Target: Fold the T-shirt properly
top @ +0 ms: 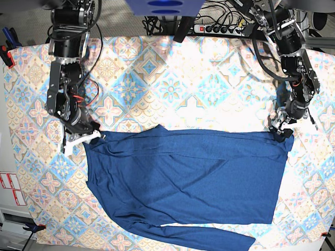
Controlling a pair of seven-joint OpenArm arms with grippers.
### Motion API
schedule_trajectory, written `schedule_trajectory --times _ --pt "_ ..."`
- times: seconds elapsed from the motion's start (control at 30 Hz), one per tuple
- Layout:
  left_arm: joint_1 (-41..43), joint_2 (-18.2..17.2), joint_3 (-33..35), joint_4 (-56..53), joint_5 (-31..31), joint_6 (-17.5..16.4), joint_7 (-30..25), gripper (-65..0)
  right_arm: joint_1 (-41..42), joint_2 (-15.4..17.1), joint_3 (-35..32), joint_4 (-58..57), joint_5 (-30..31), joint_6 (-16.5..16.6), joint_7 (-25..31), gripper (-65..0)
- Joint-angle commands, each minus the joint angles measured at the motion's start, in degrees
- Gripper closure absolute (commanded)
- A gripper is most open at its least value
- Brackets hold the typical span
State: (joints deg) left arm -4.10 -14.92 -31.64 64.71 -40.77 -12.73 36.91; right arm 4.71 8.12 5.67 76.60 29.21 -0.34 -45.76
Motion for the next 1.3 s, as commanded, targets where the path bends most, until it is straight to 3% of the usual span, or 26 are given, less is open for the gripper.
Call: schedule_trajectory --times 0.0,0.6,0.77,1.13,1.27 --pt "-0.87 -0.86 -0.14 0.92 -0.76 -0.67 -0.64 -47.5 1.22 0.45 0.09 0.90 0.46 0.21 0.88 -17.6" --pt "0.10 -0.95 -0.93 0.92 -0.76 -0.67 -0.38 -47.5 1.49 0.36 0.61 1.86 0.55 0.21 -0.18 -17.6" --pt "-0.17 -0.95 -0.93 0.92 -0.85 -0.67 2.87 -47.5 1.31 0.36 0.26 1.86 0.55 0.21 -0.18 -17.6" --pt "0.19 -0.77 -0.93 0.92 -0.85 -0.67 3.31 -47.5 -0.09 0.28 0.17 1.86 0.55 0.21 -0.26 -17.7" --pt "0.19 -0.69 -0.93 0.92 -0.85 -0.67 3.31 -47.5 -0.18 -1.22 0.26 2.13 0.55 0.21 -0.26 -17.7"
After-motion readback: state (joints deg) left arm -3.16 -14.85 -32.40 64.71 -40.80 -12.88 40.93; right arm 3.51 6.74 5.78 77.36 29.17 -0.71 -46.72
